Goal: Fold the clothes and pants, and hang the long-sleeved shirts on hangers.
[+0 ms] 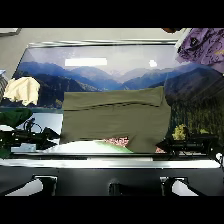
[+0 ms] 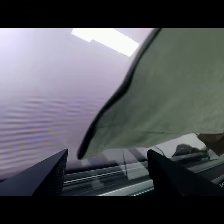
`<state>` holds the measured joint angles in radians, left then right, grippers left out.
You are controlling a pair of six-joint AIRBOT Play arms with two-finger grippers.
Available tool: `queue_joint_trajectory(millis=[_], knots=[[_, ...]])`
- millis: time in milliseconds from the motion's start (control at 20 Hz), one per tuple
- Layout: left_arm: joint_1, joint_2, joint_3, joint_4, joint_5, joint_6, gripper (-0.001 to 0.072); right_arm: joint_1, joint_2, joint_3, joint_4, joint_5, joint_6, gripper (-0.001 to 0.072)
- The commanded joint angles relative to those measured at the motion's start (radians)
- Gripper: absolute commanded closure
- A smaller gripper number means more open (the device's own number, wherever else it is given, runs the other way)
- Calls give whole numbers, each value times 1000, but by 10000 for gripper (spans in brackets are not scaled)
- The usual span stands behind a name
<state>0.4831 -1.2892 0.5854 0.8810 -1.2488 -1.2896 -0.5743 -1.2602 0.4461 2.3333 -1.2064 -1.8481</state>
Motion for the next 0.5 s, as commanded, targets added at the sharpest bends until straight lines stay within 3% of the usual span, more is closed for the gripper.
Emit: queue_joint_trajectory(millis=[0, 100, 250, 300, 350, 400, 450], knots=[[-56, -5, -7, 8, 53, 7, 177, 0, 40, 1, 1, 2, -4, 683], [-84, -21, -7, 1, 54, 7, 255, 0, 74, 1, 0, 14, -4, 683], [-151, -68, -7, -4, 72, 7, 255, 0, 108, 1, 0, 23, -3, 683], [-172, -81, -7, -9, 80, 7, 339, 0, 118, 1, 0, 22, -3, 684], [-180, -84, -7, -10, 87, 7, 612, 0, 127, 1, -1, 21, 4, 684], [-176, -80, -6, -10, 89, 3, 692, 0, 138, 1, 0, 19, 9, 684], [-162, -69, -2, -10, 83, -4, 692, 0, 153, 2, -1, 14, 9, 684]])
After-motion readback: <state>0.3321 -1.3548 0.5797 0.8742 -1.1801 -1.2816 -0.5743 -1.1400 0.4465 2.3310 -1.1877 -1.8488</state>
